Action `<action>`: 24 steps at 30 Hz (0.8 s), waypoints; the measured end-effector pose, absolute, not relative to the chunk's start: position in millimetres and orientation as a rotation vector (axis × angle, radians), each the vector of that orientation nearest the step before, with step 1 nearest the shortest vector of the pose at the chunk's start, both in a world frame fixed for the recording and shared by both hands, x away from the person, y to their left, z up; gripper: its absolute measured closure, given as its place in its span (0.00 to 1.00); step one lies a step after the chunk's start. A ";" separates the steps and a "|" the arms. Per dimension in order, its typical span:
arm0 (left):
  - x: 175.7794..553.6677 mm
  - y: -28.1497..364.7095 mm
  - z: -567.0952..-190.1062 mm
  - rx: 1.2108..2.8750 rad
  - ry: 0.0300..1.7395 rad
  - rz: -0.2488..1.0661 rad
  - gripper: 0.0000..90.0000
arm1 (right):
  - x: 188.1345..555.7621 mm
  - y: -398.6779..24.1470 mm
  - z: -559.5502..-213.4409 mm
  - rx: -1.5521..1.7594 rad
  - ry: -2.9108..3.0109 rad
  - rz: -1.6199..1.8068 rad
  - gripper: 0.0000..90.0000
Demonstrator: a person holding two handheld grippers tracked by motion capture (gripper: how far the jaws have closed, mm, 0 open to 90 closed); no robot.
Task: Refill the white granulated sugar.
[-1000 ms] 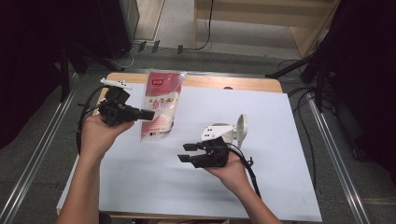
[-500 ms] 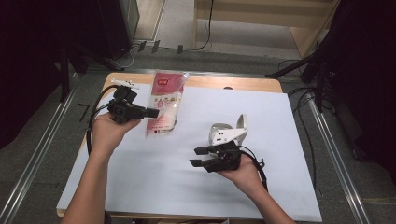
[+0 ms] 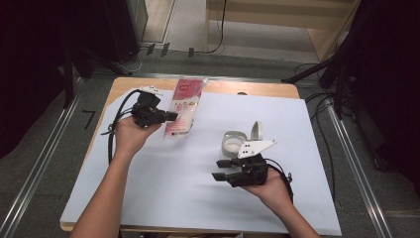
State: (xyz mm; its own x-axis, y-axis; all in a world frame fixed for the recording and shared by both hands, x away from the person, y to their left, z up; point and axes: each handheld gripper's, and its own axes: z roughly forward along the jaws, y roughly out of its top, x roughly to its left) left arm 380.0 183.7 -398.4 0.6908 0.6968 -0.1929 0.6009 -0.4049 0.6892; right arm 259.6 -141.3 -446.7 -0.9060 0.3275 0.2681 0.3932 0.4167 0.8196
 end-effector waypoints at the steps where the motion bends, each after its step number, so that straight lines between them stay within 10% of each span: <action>1: 380.8 183.1 -401.4 2.126 0.979 0.169 1.00 | 259.1 -142.3 -447.1 -0.660 -2.585 -1.527 0.59; 24: 373.5 207.7 -429.3 2.137 0.893 0.113 1.00 | 257.9 -152.3 -454.1 -0.707 -2.571 -1.550 0.60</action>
